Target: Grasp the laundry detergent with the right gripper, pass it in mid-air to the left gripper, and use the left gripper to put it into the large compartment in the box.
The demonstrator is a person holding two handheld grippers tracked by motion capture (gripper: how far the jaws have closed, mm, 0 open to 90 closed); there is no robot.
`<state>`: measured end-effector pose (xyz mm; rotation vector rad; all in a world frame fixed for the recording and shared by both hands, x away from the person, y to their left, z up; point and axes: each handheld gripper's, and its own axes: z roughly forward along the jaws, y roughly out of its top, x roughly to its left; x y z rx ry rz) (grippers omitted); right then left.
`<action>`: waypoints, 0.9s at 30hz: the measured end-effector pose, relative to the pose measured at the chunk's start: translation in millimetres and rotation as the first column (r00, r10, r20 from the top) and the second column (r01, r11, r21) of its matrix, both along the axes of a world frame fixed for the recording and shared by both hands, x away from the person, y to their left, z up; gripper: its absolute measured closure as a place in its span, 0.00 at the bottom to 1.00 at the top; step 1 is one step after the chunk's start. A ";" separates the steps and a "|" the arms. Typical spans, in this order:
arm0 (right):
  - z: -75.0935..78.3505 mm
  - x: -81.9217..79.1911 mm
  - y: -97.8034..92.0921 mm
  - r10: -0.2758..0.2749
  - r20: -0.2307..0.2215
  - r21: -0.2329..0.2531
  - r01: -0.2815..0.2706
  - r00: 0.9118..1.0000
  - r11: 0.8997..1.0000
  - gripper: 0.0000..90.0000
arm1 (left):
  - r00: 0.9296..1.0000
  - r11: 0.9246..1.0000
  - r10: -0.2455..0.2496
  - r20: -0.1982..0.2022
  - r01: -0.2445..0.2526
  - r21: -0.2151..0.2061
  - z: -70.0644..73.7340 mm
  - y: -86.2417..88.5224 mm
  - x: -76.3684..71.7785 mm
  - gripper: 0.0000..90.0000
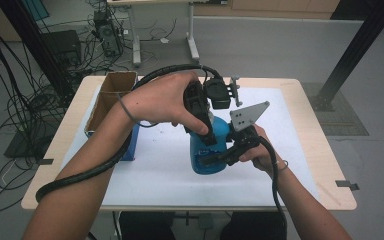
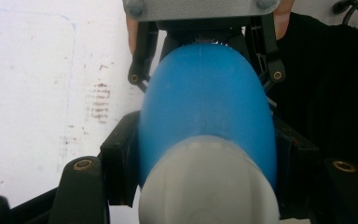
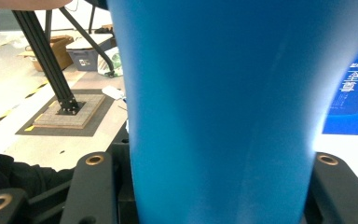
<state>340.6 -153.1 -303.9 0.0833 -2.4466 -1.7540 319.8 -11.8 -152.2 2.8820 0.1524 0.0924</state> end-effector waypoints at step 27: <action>0.2 0.1 -0.4 -0.005 0.002 0.011 0.005 1.000 1.000 0.49 | 1.000 1.000 0.003 0.003 -0.003 -0.005 2.0 -0.8 -0.3 0.42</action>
